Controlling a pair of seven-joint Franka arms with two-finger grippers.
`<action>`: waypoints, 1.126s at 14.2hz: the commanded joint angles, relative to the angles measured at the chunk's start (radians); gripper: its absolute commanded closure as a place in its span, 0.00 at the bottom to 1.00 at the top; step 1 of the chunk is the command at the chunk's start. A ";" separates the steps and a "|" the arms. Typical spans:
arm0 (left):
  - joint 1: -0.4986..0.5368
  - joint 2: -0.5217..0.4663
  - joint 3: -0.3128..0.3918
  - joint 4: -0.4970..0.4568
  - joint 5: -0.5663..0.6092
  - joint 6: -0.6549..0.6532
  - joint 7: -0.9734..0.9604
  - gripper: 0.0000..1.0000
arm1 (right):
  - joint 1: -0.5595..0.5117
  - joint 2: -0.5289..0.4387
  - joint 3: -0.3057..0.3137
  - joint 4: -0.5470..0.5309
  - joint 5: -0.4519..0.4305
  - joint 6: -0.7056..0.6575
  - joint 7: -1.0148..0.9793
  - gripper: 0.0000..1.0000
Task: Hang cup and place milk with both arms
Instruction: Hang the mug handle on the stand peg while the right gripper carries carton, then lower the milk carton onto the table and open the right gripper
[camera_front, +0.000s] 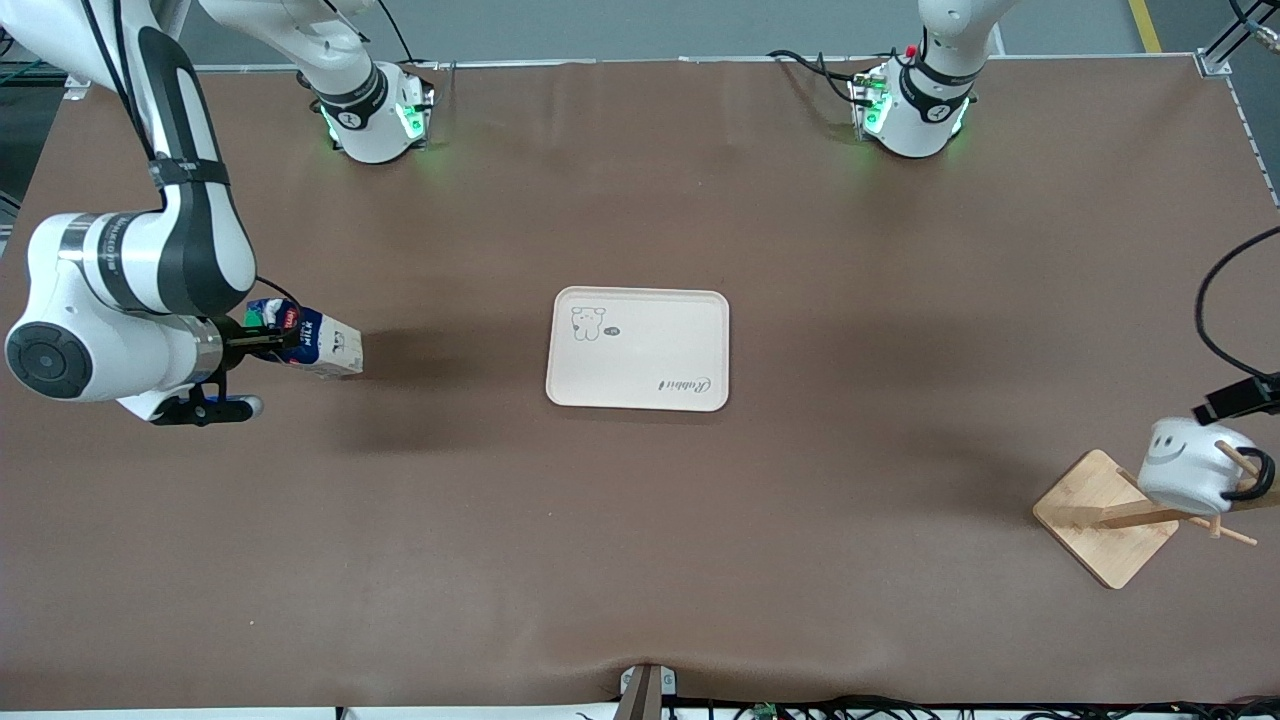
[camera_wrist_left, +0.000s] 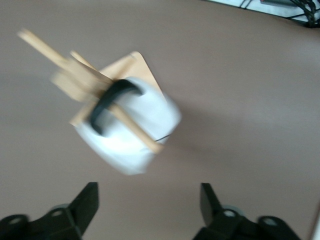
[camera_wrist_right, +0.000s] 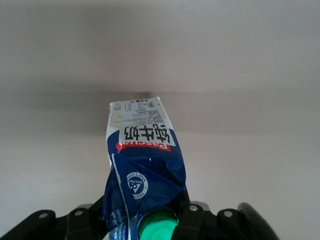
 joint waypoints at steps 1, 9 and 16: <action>0.001 -0.021 -0.039 0.000 0.003 -0.064 -0.086 0.00 | -0.035 -0.057 0.012 -0.097 -0.053 0.029 -0.008 1.00; -0.043 -0.068 -0.078 0.005 0.001 -0.107 -0.103 0.00 | -0.035 -0.089 -0.042 -0.275 -0.112 0.189 0.027 0.97; -0.043 -0.168 -0.069 0.002 -0.004 -0.194 -0.085 0.00 | -0.033 -0.091 -0.040 -0.273 -0.107 0.182 0.027 0.00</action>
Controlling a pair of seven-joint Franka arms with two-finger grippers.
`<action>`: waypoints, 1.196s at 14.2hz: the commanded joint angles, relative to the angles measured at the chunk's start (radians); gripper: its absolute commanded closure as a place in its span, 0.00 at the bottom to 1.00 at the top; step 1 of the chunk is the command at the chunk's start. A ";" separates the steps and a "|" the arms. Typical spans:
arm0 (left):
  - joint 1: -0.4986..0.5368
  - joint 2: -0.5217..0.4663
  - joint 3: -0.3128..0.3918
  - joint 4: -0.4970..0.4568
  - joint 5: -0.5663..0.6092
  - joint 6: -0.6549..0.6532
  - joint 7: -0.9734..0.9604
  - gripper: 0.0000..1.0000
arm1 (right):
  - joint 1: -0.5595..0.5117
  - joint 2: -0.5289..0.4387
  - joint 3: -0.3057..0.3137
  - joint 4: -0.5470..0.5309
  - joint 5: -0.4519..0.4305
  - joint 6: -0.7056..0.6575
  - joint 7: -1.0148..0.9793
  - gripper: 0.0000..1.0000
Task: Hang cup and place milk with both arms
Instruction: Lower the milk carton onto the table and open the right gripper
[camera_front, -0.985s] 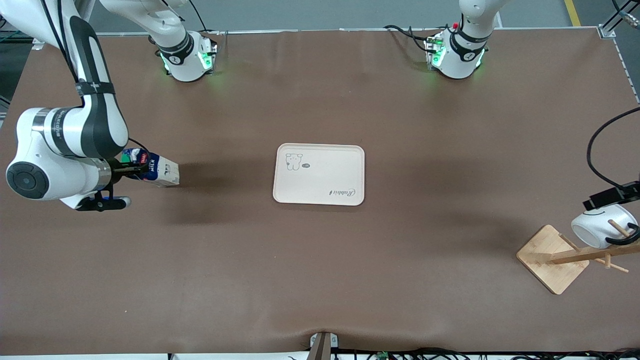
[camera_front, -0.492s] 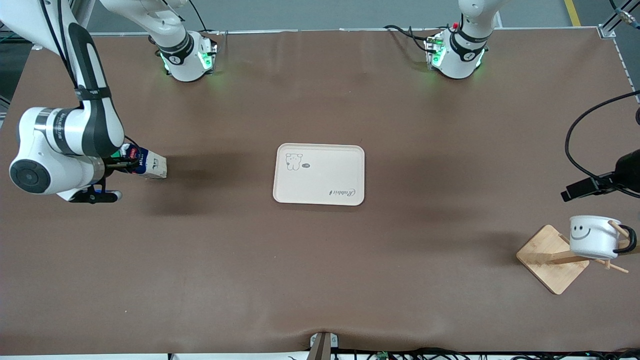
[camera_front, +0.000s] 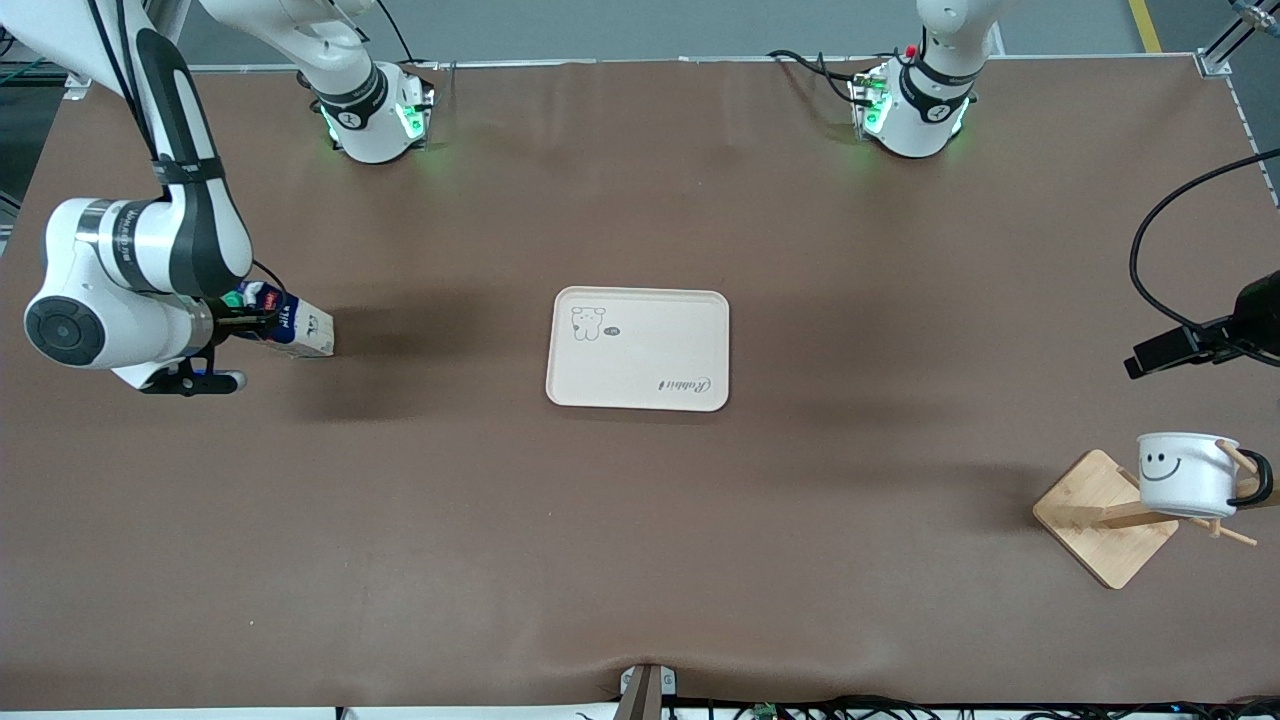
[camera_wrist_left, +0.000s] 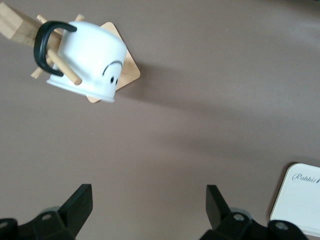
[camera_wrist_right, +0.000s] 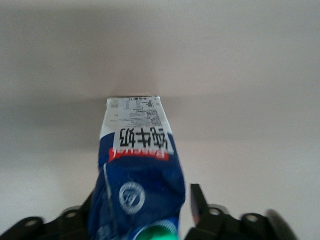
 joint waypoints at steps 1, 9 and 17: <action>-0.007 -0.084 0.012 -0.016 -0.011 -0.031 0.015 0.00 | -0.005 -0.011 0.008 -0.020 -0.014 0.012 0.018 0.00; -0.455 -0.257 0.513 -0.109 -0.168 -0.121 0.027 0.00 | 0.002 -0.014 0.009 -0.001 -0.009 0.007 0.020 0.00; -0.581 -0.343 0.636 -0.179 -0.160 -0.120 0.031 0.00 | 0.001 0.000 0.009 0.396 0.352 -0.146 0.021 0.00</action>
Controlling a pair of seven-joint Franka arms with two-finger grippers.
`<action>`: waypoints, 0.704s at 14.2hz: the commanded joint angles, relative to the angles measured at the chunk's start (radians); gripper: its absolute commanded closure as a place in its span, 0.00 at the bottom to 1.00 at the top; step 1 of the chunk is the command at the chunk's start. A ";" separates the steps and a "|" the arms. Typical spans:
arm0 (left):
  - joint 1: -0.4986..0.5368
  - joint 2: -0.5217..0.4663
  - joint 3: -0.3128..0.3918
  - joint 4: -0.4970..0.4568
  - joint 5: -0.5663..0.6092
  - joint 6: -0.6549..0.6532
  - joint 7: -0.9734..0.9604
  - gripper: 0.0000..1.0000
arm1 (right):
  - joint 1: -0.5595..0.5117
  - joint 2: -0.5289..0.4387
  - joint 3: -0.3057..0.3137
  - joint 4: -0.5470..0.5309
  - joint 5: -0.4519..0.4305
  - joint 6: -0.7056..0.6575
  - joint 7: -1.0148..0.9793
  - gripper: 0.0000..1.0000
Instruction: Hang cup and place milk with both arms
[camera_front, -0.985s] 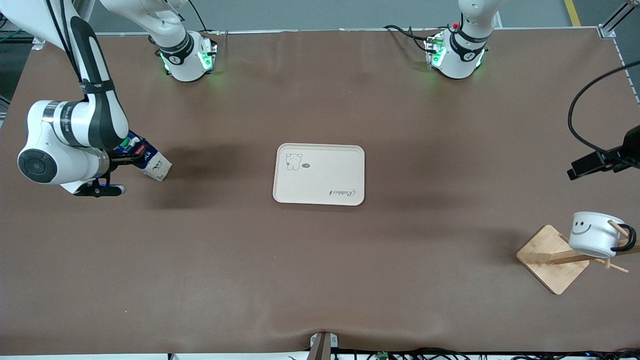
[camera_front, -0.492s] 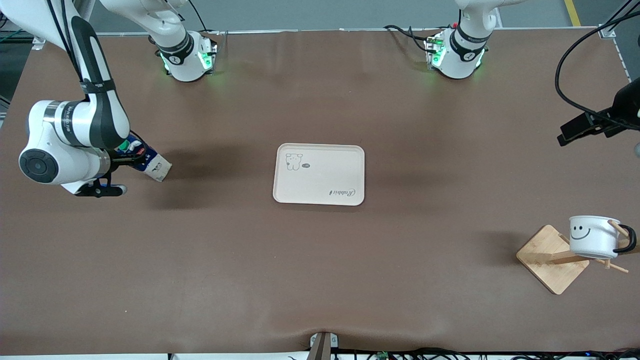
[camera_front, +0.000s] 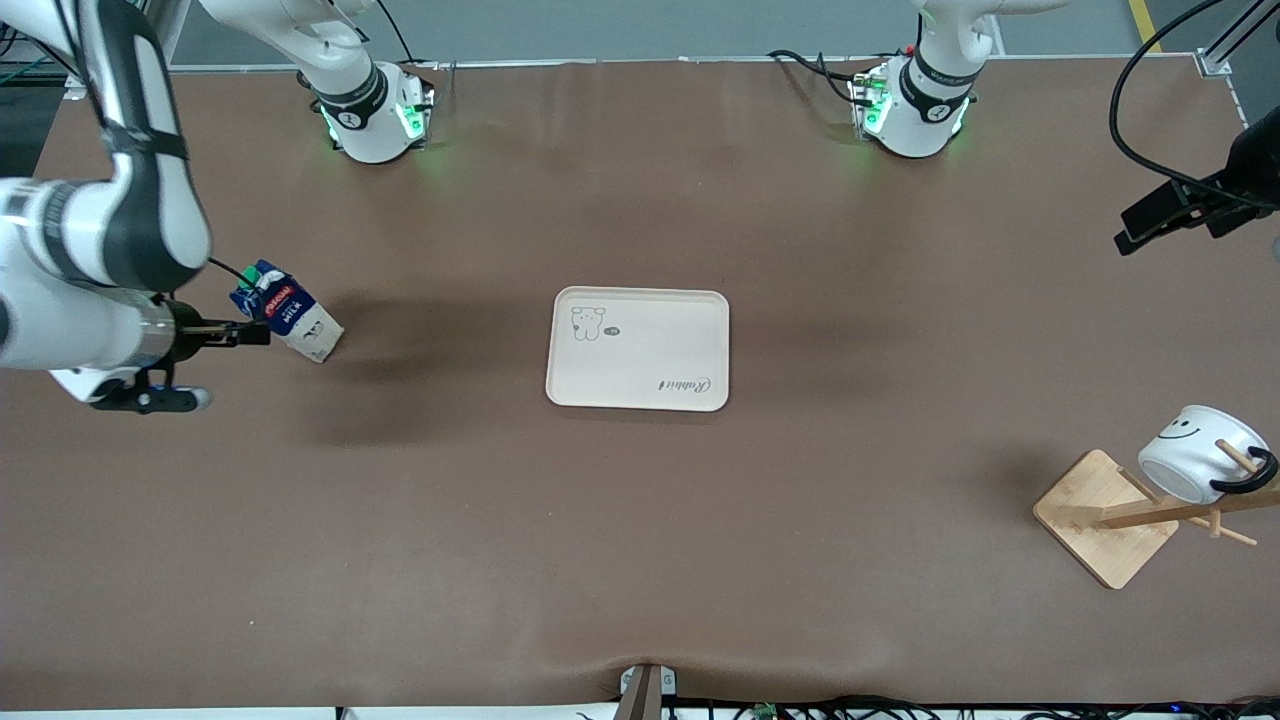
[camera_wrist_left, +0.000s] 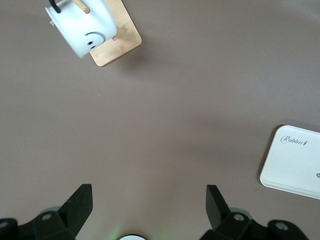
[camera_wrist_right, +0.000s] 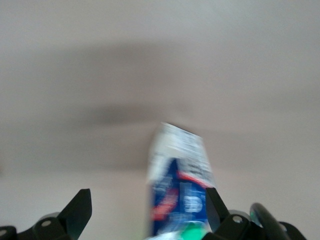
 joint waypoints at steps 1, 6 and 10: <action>-0.005 -0.022 0.017 -0.023 -0.004 0.006 0.014 0.00 | 0.008 0.014 0.001 0.171 0.096 -0.047 0.021 0.00; 0.006 -0.034 0.017 -0.022 -0.006 0.006 0.086 0.00 | -0.014 0.079 -0.002 0.463 0.038 -0.133 0.028 0.00; 0.024 -0.029 0.021 -0.022 -0.012 0.006 0.101 0.00 | 0.028 -0.085 0.005 0.445 -0.043 -0.333 0.018 0.00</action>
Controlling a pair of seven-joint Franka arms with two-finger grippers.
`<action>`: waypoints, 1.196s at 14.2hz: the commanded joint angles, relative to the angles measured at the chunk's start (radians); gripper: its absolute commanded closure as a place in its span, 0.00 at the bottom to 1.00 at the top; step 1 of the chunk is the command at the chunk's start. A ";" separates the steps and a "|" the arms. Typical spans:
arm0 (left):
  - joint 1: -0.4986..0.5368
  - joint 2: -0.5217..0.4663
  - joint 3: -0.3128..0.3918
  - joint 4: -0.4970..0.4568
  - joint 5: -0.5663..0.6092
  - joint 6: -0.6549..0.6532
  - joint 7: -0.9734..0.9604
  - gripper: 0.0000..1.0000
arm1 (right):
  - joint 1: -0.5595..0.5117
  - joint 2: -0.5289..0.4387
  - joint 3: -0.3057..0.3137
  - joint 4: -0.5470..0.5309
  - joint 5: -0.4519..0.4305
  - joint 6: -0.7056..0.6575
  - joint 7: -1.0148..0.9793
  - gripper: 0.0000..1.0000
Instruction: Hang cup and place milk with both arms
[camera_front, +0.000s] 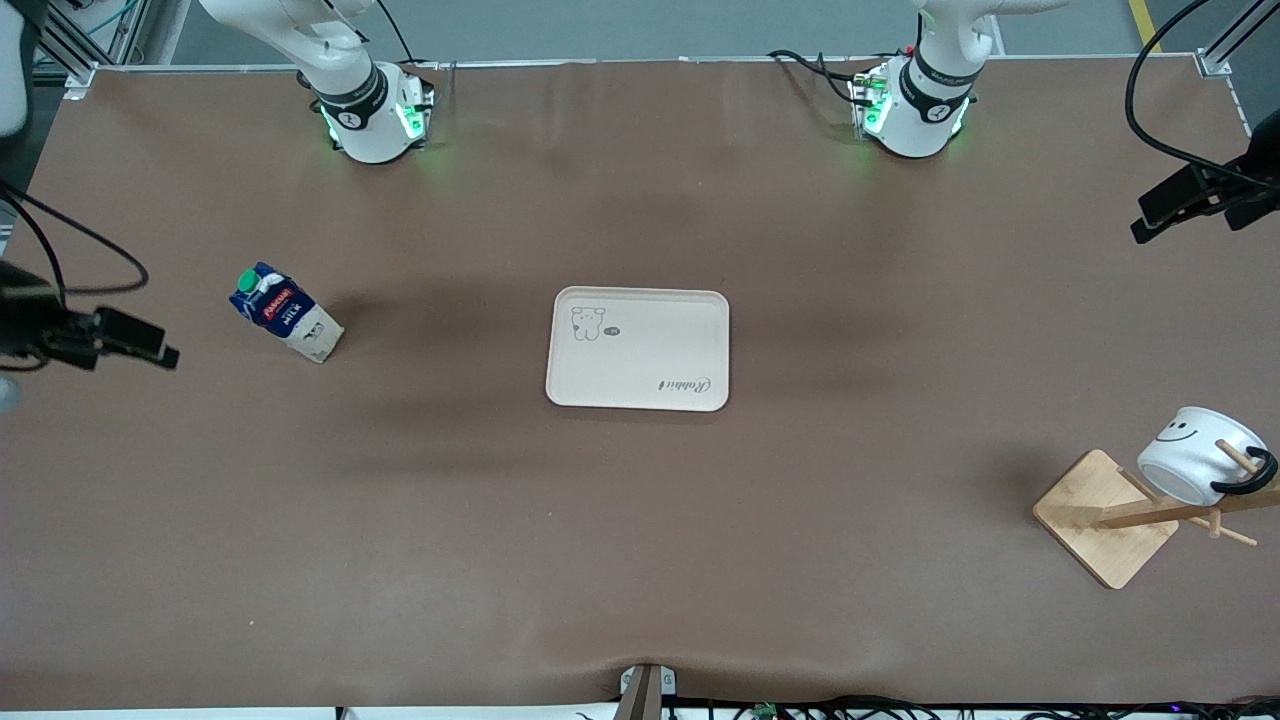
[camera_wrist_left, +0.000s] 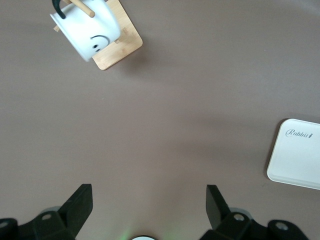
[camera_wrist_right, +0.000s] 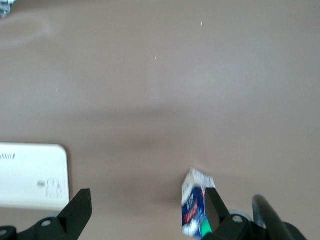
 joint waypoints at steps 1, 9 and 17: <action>0.011 -0.016 0.003 -0.021 -0.016 0.005 0.022 0.00 | 0.047 -0.133 0.010 -0.049 -0.099 -0.155 0.003 0.00; 0.000 -0.018 -0.023 -0.026 -0.015 -0.030 0.076 0.00 | 0.085 -0.400 0.009 -0.463 -0.169 0.085 -0.031 0.00; 0.006 -0.039 -0.069 -0.042 -0.006 -0.052 0.054 0.00 | 0.068 -0.383 0.004 -0.437 -0.167 0.085 -0.120 0.00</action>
